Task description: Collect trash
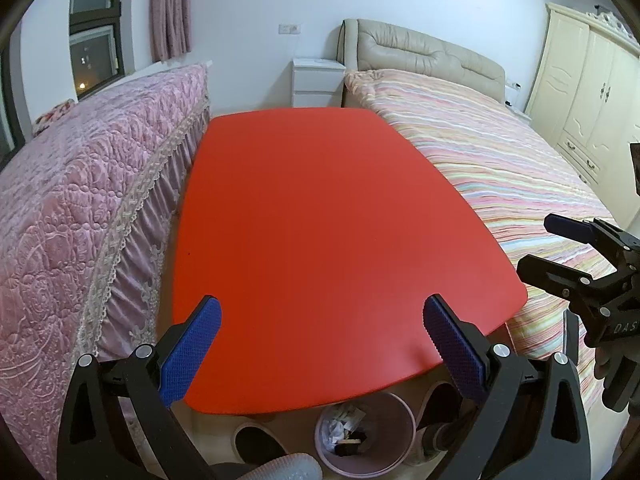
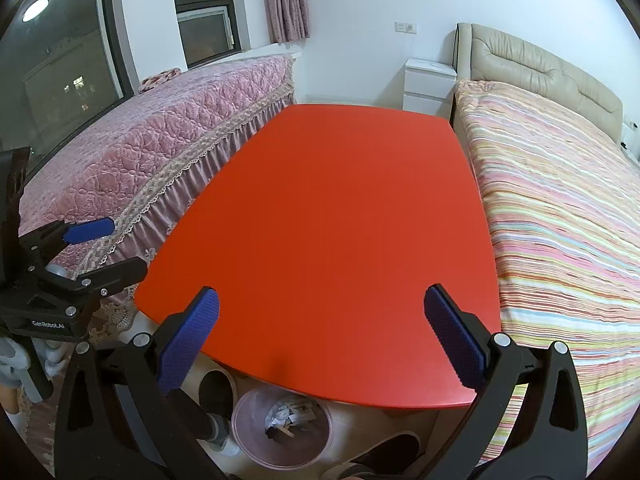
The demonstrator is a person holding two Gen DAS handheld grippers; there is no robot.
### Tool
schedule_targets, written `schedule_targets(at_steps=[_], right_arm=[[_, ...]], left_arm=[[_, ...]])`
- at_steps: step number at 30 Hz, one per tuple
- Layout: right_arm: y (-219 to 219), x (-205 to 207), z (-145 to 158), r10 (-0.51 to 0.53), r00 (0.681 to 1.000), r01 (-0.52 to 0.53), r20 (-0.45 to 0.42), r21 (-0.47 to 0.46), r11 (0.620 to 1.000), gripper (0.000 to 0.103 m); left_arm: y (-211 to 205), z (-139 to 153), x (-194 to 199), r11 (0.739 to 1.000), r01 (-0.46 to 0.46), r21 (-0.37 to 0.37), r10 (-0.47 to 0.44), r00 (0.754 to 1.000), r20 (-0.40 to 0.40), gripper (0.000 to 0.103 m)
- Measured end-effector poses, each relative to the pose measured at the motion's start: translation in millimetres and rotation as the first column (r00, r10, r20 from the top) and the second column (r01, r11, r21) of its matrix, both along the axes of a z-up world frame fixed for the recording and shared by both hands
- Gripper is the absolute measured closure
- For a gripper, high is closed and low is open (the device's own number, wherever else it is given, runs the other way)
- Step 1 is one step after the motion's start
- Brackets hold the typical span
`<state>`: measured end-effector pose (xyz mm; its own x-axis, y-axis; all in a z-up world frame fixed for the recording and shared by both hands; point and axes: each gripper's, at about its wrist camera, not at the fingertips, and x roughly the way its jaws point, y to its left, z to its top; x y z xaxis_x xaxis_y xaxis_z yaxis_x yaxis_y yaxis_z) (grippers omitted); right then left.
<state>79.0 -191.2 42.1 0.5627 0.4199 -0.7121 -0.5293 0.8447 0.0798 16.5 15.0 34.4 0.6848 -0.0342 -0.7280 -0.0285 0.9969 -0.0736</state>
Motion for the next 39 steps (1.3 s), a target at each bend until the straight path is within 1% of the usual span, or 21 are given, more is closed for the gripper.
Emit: schedule_targets(at_steps=[15,25,28,32,39], right_arm=[[-3.6,2.8,-1.1,-0.006,1.0,0.006,-0.003,0.0,1.0,0.003],[-6.8,3.5,-1.4,-0.007,1.0,0.007,-0.007,-0.001,1.0,0.003],[-7.2,4.4,-2.1,-0.007,1.0,0.007,-0.008,-0.001,1.0,0.003],[-6.9,4.5,-2.1,-0.008,1.0,0.008,-0.008,-0.001,1.0,0.003],[-9.5,7.1,-5.2,-0.016,1.0,0.016,-0.012,-0.001,1.0,0.003]], left_arm=[[-3.0,-0.2,2.1,1.0,0.006,0.003,-0.006,1.0,-0.003,0.006],[-0.2,-1.8,3.4,1.0,0.007,-0.022,-0.008,1.0,-0.012,0.006],[-0.2,-2.2,2.7,1.0,0.001,-0.013,-0.001,1.0,-0.008,0.006],[1.1,-2.3,1.5,1.0,-0.006,-0.022,0.006,1.0,0.002,0.006],[-1.8,1.0,0.6,1.0,-0.016,-0.016,0.017,1.0,0.025,0.006]])
